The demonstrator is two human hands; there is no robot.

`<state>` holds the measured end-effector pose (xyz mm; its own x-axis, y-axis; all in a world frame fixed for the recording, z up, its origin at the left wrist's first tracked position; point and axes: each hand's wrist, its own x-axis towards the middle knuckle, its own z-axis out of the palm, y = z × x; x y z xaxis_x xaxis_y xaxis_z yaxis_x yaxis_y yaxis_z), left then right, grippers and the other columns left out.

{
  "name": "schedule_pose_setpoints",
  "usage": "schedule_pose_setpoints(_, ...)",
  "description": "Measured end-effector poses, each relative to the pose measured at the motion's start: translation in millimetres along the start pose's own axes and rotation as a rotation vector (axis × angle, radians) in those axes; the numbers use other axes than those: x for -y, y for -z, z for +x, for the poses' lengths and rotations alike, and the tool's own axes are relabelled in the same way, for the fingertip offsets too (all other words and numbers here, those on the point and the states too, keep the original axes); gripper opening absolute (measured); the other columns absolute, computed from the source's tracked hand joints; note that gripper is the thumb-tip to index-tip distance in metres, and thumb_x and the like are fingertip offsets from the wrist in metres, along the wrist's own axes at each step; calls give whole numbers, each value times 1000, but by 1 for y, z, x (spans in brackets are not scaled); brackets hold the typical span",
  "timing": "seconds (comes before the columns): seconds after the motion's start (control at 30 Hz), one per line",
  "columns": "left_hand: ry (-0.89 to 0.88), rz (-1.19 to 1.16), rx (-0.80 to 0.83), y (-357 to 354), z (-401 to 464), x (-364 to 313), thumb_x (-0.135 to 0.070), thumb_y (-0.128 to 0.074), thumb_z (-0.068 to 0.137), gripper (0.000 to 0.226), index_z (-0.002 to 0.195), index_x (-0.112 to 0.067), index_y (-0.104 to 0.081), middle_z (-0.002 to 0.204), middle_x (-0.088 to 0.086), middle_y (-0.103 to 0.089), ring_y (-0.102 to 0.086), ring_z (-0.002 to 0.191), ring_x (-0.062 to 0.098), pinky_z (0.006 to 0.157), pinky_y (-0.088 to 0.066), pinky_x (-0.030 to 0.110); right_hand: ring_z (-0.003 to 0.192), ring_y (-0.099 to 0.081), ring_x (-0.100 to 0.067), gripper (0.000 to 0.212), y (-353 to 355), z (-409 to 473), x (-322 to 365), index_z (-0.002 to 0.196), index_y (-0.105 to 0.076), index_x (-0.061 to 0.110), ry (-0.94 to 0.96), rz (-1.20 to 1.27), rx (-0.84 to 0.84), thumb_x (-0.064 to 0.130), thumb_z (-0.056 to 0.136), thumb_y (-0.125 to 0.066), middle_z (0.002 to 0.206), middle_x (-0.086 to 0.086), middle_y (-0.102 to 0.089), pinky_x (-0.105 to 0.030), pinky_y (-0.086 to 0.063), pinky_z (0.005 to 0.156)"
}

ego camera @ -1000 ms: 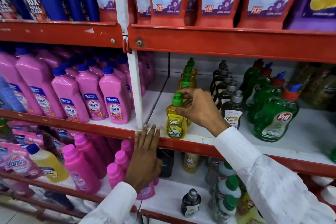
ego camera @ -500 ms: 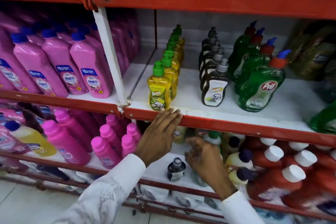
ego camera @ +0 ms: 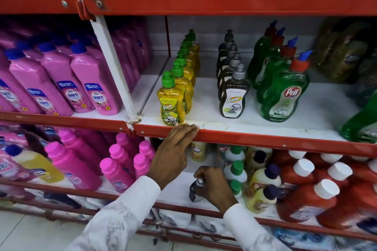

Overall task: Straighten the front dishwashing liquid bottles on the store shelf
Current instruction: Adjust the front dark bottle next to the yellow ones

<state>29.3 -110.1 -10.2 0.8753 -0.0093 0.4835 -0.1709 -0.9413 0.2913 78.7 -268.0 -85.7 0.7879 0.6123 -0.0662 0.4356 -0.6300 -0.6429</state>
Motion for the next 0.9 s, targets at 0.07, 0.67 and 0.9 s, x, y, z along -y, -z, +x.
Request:
schedule_pose_setpoints(0.07,6,-24,-15,-1,1,2,13,-56,74,72,142,-11,-47,142,8,-54,-40,135,22,120,-29,43,80,-68,-8,31,31,-14,16,92,-77,17,13,27,-64,17,61,-80,92,4,-78,-16,-51,71)
schedule_pose_setpoints(0.67,50,-73,-77,-4,-2,-4,-19,-38,84,58,140,-16,-48,140,4,-54,-41,135,19,116,-35,48,73,-73,-2,42,240,-1,115,101,-76,20,90,209,-620,14,62,-91,88,6,-78,-28,-63,73)
schedule_pose_setpoints(0.9,47,-71,-56,-7,-5,-4,-12,-45,82,63,145,-19,-42,147,1,-48,-34,142,16,120,-27,46,76,-71,-9,45,223,32,101,108,-75,17,58,155,-574,15,66,-90,94,-2,-79,-30,-61,80)
